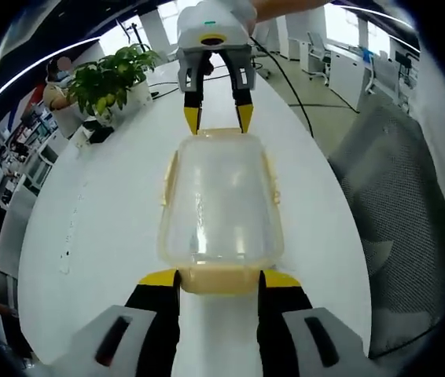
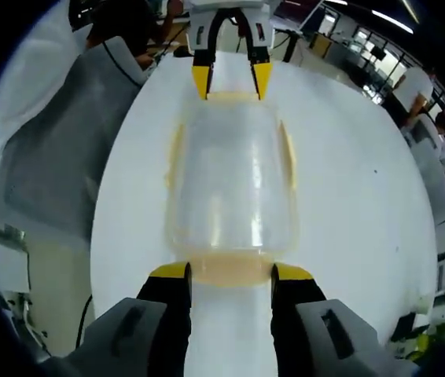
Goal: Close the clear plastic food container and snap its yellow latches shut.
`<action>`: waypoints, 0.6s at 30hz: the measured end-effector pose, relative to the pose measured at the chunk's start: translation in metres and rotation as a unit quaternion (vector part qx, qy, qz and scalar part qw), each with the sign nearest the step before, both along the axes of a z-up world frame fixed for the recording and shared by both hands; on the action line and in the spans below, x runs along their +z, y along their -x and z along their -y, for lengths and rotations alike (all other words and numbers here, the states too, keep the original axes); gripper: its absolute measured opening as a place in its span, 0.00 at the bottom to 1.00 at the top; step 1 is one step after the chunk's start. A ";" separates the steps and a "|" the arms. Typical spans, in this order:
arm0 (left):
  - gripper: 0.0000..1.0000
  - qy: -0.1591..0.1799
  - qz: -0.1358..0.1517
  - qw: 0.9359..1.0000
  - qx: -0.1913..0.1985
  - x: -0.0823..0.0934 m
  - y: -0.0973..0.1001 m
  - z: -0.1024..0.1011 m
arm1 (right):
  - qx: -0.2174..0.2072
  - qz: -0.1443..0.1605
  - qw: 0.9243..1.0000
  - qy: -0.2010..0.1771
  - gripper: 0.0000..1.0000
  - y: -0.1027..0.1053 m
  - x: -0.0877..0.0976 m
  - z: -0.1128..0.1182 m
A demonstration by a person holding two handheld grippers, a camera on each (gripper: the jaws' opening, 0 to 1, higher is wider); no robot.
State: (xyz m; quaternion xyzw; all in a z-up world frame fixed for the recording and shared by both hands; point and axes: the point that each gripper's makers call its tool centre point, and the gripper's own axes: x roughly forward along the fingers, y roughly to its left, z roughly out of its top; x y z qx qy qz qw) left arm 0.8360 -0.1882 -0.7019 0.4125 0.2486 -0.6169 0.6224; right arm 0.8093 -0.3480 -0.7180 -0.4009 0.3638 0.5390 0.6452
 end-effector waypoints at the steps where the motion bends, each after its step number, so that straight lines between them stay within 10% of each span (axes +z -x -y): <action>1: 0.32 0.000 -0.001 1.000 -0.001 -0.001 0.001 0.000 | 0.000 -0.001 1.000 0.000 0.36 0.000 -0.001 0.000; 18: 0.32 -0.008 -0.027 1.000 -0.001 -0.004 -0.001 0.005 | 0.000 -0.021 1.000 -0.001 0.36 -0.003 -0.004 0.005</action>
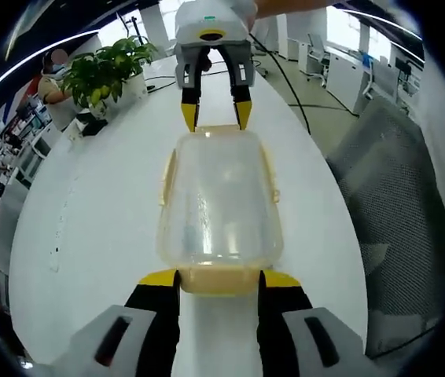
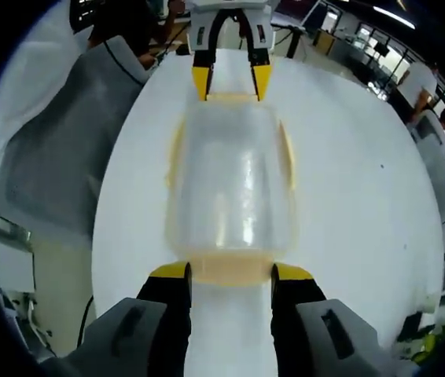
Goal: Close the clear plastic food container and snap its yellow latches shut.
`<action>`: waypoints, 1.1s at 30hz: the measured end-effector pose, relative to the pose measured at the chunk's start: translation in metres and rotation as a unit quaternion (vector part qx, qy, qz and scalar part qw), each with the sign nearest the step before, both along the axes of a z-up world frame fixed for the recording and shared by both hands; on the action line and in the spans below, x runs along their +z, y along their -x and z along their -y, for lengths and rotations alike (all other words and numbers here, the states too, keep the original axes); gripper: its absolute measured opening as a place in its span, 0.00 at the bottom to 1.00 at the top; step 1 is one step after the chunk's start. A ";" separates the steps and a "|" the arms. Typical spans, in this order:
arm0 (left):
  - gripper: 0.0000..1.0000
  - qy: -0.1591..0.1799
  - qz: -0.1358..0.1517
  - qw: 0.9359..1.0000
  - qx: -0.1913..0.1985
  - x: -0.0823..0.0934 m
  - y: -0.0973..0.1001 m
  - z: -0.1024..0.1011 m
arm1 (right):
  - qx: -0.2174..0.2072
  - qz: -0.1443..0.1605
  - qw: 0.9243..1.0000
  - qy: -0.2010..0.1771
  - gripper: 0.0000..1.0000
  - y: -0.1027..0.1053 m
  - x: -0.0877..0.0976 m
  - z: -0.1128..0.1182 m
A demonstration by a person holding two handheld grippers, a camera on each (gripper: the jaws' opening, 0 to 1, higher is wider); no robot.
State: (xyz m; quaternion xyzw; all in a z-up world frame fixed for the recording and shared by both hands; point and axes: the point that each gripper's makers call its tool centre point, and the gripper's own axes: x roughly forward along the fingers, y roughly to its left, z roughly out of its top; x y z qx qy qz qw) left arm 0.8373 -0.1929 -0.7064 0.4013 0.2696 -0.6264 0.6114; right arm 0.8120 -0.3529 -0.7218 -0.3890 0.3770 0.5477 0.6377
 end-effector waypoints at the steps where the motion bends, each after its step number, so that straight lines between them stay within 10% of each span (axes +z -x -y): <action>1: 0.32 0.000 -0.001 1.000 -0.001 0.001 0.000 0.001 | -0.001 -0.001 1.000 0.000 0.36 0.000 0.000 0.000; 33: 0.33 -0.015 -0.023 1.000 0.001 -0.015 0.000 -0.002 | -0.002 -0.016 1.000 0.002 0.37 -0.001 -0.005 -0.002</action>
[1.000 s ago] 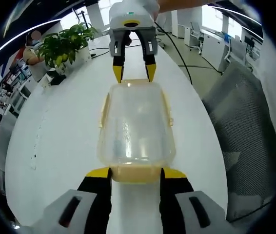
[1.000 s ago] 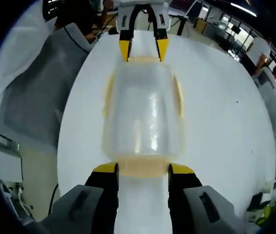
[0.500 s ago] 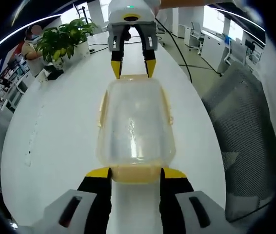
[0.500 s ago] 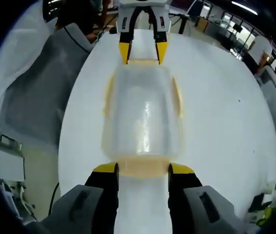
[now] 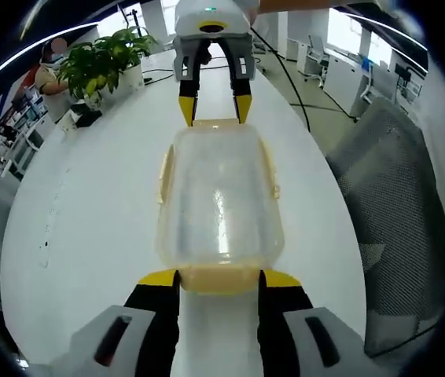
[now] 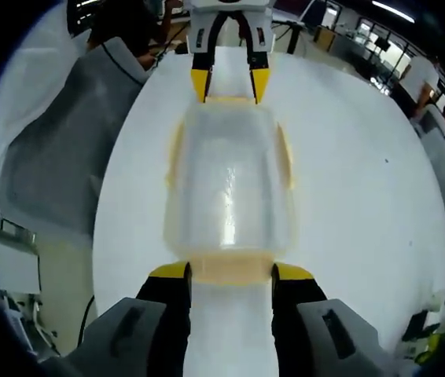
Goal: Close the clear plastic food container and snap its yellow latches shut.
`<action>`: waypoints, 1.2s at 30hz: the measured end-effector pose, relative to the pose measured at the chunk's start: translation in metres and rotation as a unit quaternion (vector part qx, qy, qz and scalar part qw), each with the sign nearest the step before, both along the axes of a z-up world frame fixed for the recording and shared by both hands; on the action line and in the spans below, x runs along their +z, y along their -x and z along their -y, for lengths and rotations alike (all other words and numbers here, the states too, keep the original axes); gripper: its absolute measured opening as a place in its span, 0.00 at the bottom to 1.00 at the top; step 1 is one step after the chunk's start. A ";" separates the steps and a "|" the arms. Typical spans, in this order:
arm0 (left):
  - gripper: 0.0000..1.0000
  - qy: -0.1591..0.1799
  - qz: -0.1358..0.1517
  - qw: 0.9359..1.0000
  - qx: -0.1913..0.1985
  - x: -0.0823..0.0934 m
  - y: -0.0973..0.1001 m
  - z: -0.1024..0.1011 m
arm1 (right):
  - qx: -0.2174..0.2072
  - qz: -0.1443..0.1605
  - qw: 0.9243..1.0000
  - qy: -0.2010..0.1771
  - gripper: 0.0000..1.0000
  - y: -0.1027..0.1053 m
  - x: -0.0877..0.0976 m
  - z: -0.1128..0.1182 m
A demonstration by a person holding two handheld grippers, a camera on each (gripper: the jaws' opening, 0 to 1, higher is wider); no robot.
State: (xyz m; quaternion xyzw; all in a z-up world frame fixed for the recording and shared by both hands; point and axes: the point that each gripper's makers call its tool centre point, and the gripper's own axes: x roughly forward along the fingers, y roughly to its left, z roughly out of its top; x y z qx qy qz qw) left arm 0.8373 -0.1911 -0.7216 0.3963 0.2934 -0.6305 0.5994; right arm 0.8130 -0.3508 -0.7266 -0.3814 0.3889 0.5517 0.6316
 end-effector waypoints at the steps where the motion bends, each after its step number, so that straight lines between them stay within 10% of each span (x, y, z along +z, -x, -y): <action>1: 0.33 -0.002 0.006 1.000 -0.008 -0.001 0.000 -0.001 | 0.000 0.000 1.000 -0.001 0.37 0.000 0.000 0.000; 27: 0.34 0.006 0.024 1.000 -0.012 0.015 0.004 -0.011 | -0.055 -0.005 0.998 -0.020 0.36 0.011 0.021 0.001; 36: 0.32 0.032 0.025 0.998 0.048 0.026 0.002 -0.007 | -0.090 0.008 0.995 -0.033 0.33 0.010 0.031 -0.004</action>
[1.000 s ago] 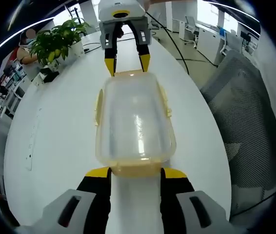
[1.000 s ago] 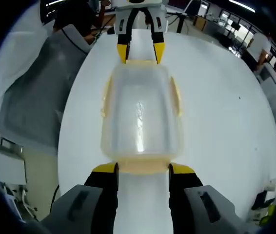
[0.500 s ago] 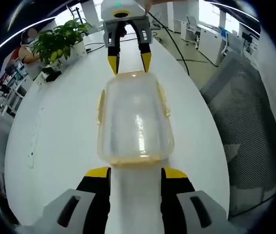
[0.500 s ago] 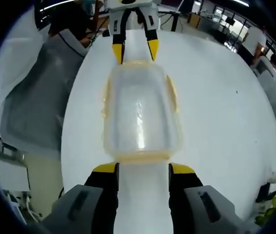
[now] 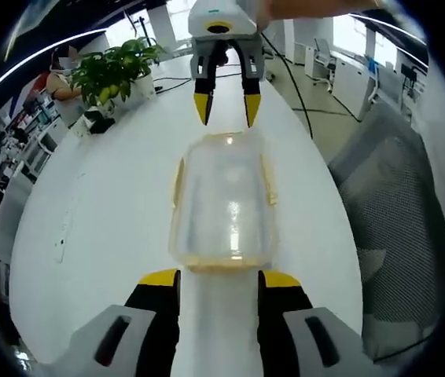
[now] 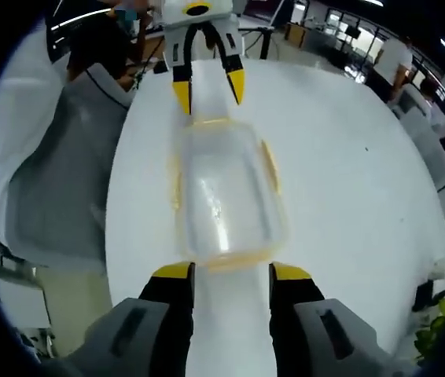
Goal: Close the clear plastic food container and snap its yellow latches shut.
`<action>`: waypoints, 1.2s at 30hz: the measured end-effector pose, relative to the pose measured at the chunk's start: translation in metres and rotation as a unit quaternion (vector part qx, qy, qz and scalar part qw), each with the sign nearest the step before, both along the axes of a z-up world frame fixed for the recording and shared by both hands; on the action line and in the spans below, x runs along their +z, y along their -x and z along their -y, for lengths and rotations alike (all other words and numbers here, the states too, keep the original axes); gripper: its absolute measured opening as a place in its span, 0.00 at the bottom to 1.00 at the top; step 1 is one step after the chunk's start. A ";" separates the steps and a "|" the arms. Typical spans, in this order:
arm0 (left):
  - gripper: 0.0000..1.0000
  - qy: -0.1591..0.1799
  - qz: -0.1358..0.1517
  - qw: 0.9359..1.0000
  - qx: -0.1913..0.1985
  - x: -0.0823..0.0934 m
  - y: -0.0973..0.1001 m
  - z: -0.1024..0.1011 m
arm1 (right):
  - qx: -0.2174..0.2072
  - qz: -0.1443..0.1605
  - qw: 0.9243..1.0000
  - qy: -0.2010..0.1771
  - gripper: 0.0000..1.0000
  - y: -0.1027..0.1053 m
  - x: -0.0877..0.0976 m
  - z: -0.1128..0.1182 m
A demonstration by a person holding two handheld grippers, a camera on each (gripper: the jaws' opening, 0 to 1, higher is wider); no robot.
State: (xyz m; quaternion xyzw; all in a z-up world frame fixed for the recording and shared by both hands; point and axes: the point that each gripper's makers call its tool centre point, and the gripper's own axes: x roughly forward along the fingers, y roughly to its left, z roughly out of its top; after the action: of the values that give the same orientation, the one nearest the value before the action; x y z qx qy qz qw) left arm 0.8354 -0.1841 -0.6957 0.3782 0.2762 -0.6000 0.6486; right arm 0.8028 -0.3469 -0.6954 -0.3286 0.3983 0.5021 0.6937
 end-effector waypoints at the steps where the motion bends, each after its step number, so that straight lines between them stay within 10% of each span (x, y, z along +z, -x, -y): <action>1: 0.32 0.005 0.001 1.000 0.015 0.001 -0.001 0.000 | -0.006 0.002 1.000 -0.005 0.33 -0.001 0.001 -0.001; 12: 0.32 0.063 -0.025 0.982 0.177 0.001 -0.007 -0.003 | -0.104 0.045 0.992 -0.055 0.31 -0.012 0.006 -0.006; 17: 0.30 0.114 -0.066 0.954 0.268 0.001 -0.007 0.001 | -0.196 0.049 0.973 -0.108 0.30 -0.020 0.011 -0.005; 21: 0.30 0.122 -0.073 0.945 0.295 -0.002 -0.005 0.003 | -0.254 0.040 0.957 -0.133 0.29 -0.020 0.007 -0.004; 24: 0.29 0.143 -0.084 0.923 0.348 -0.001 -0.009 0.003 | -0.298 0.039 0.942 -0.148 0.29 -0.023 0.000 -0.002; 36: 0.24 0.182 -0.120 0.865 0.452 -0.014 -0.009 -0.004 | -0.391 0.027 0.899 -0.196 0.26 -0.022 -0.011 0.000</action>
State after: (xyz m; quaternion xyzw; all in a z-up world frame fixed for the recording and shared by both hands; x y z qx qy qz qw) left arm 0.8449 -0.1803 -0.7099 0.0125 0.3784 -0.3218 0.8678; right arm 0.8243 -0.3473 -0.7067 -0.0169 0.3693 0.2493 0.8951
